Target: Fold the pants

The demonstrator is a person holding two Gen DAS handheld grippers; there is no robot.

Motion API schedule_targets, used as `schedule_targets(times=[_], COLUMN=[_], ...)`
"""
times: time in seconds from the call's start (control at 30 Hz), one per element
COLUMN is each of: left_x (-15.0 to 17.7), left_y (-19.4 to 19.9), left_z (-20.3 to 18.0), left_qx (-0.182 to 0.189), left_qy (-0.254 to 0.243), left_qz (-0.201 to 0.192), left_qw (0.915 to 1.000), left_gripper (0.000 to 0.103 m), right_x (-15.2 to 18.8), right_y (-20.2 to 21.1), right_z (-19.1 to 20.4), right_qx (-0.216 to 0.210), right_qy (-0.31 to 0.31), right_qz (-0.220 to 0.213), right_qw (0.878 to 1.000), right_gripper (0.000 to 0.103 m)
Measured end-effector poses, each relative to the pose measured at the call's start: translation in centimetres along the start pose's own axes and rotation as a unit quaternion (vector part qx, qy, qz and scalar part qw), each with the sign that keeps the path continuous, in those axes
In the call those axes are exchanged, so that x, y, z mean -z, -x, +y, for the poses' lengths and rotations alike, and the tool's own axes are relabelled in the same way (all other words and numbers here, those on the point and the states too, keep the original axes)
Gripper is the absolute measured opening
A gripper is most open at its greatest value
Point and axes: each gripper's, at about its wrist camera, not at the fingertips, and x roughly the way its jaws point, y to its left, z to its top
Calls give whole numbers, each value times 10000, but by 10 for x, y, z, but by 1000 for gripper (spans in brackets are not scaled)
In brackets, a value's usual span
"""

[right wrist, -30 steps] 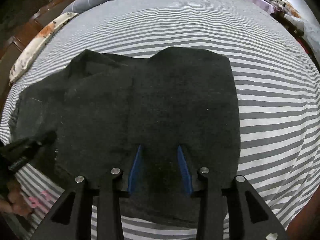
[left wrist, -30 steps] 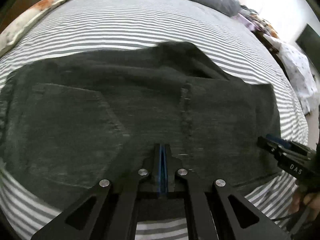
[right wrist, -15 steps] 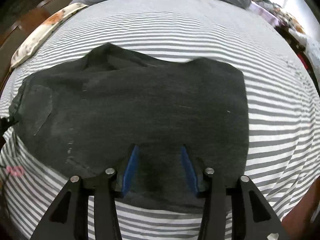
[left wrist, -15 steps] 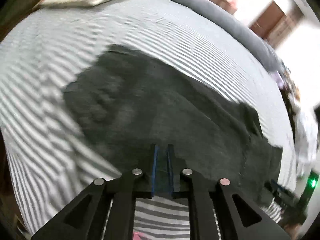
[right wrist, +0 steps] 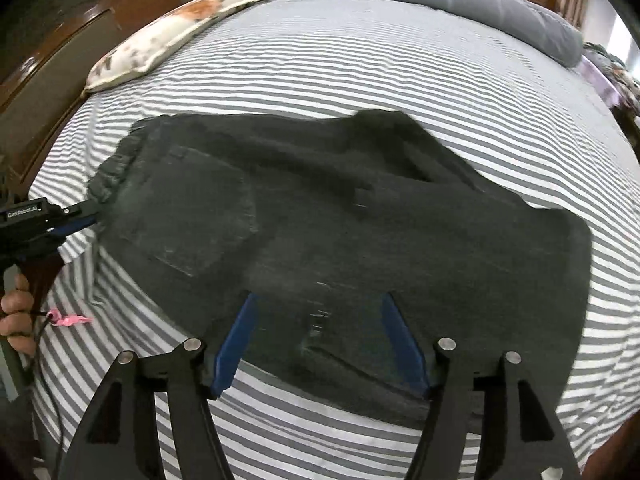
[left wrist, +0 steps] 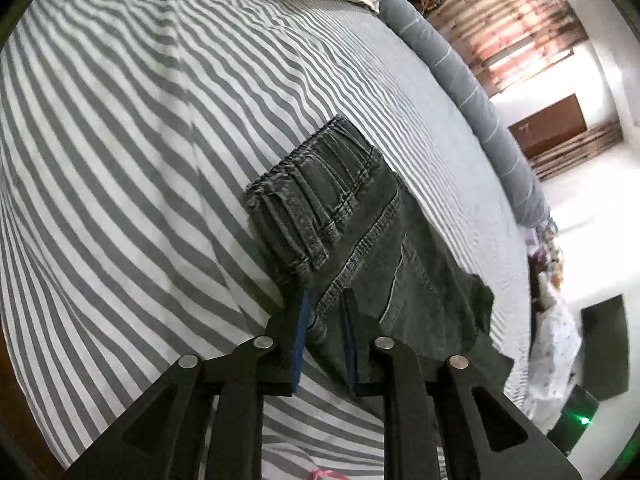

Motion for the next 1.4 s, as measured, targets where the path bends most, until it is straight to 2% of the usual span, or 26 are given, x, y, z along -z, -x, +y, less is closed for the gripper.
schedule_targets(times=[0.13,0.23,0.43,0.5,0.57,0.67,0.77,0.93,1.0,1.07,1.23,1.33,1.4], left_x=[0,-1,-16,-23,-30,-38,-42,-41,-42,-41,-37,-34,-30], left_y=[-4,-10,-19,-21,-25,-32,-36,-36,-35,-32,-18,-1,12], left_z=[15,16,28,34,35,34,30,22,16,11,-9,-34,-65], left_qx=[215,219,295,351,322,236,184,59,-41,-160,-354,-277,-162], left_qy=[405,371,732,869,906,886,814,630,528,387,116,-79,-451], left_qz=[164,284,176,109,52,55,57,4,-36,-122,-303,-473,-588], left_qw=[9988,9987,9967,9955,9954,9958,9965,9980,9986,9991,9988,9985,9971], left_gripper=[25,25,27,29,36,37,41,41,35,23,19,18,18], right_x=[-2,-2,-1,-1,-1,-2,-3,-4,-2,0,0,1,5], right_y=[-9,-13,-22,-23,-24,-26,-28,-39,-48,-51,-40,-21,-7], right_z=[11,14,16,15,15,13,15,14,13,12,5,-9,-22], right_qx=[-119,-161,-163,-160,-150,-146,-107,42,87,109,-29,-138,-193], right_qy=[55,81,56,32,25,-5,19,32,14,31,-102,-300,-439], right_qz=[125,174,279,290,294,319,310,402,533,525,445,247,105], right_qw=[9998,9997,9995,9994,9995,9994,9995,9992,9985,9986,9990,9991,9988], right_gripper=[64,64,64,64,64,64,65,66,66,66,67,69,70])
